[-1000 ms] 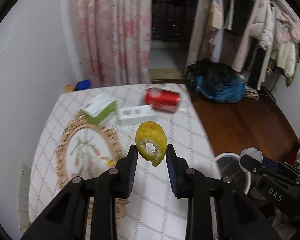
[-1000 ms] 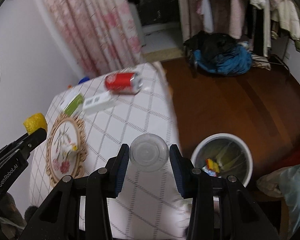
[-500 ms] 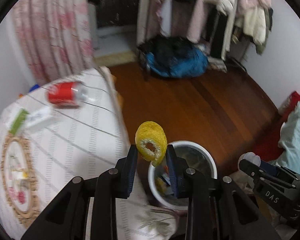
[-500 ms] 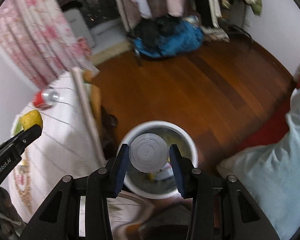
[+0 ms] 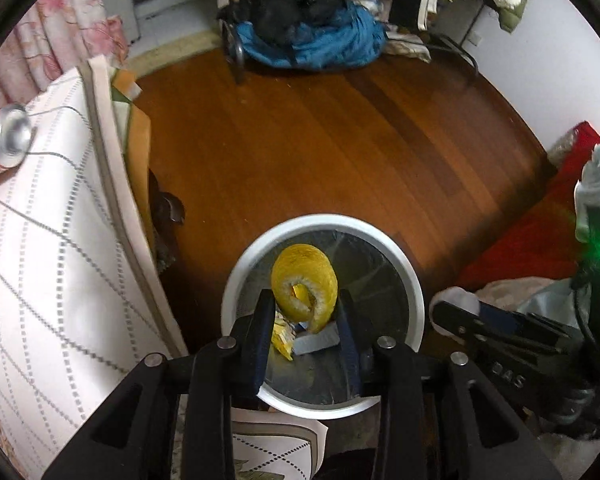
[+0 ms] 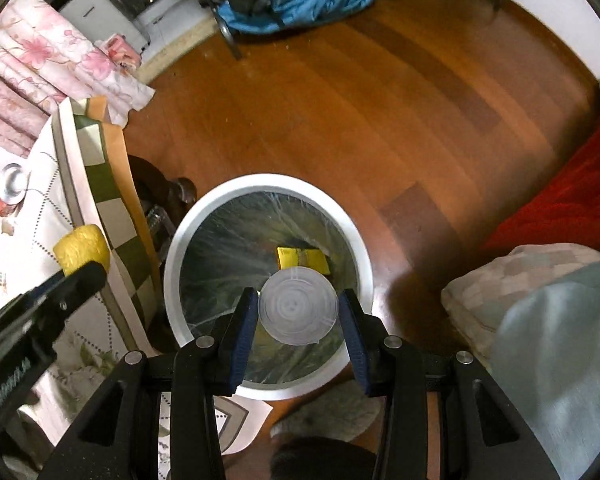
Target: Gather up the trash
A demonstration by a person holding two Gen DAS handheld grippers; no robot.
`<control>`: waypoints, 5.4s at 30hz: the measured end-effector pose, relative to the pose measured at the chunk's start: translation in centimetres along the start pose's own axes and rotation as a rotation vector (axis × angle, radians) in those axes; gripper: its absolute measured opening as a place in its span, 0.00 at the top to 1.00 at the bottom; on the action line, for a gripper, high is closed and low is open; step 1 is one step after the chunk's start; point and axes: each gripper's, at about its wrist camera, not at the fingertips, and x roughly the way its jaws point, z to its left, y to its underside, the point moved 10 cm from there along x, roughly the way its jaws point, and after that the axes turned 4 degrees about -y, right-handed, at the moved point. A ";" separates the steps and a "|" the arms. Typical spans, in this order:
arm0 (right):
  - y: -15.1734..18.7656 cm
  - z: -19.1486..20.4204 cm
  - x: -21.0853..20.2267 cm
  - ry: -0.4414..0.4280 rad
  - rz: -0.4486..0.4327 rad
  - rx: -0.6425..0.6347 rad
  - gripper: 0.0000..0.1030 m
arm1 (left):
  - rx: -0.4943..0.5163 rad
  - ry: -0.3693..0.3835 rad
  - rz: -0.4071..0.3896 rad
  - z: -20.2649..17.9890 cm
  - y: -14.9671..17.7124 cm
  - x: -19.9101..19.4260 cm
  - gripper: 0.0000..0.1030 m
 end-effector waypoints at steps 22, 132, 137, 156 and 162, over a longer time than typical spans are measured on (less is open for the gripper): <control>1.5 0.3 -2.1 0.122 0.029 -0.034 0.02 | 0.019 -0.092 -0.037 1.9 0.3 -2.8 0.03; 6.2 38.9 -6.6 -0.108 -0.008 -0.462 0.29 | -0.382 -0.369 -0.256 34.2 7.7 -21.4 0.61; 4.3 36.8 -11.7 -0.171 -0.088 -0.404 0.30 | -0.325 -0.334 -0.323 30.0 4.8 -24.2 0.61; -1.2 7.6 -8.2 -0.073 -0.055 0.038 0.33 | -0.107 0.030 -0.061 5.0 -1.8 -7.1 0.61; -1.7 2.9 -2.3 -0.073 0.025 0.125 0.33 | -0.056 0.052 0.068 1.0 -1.7 -0.5 0.57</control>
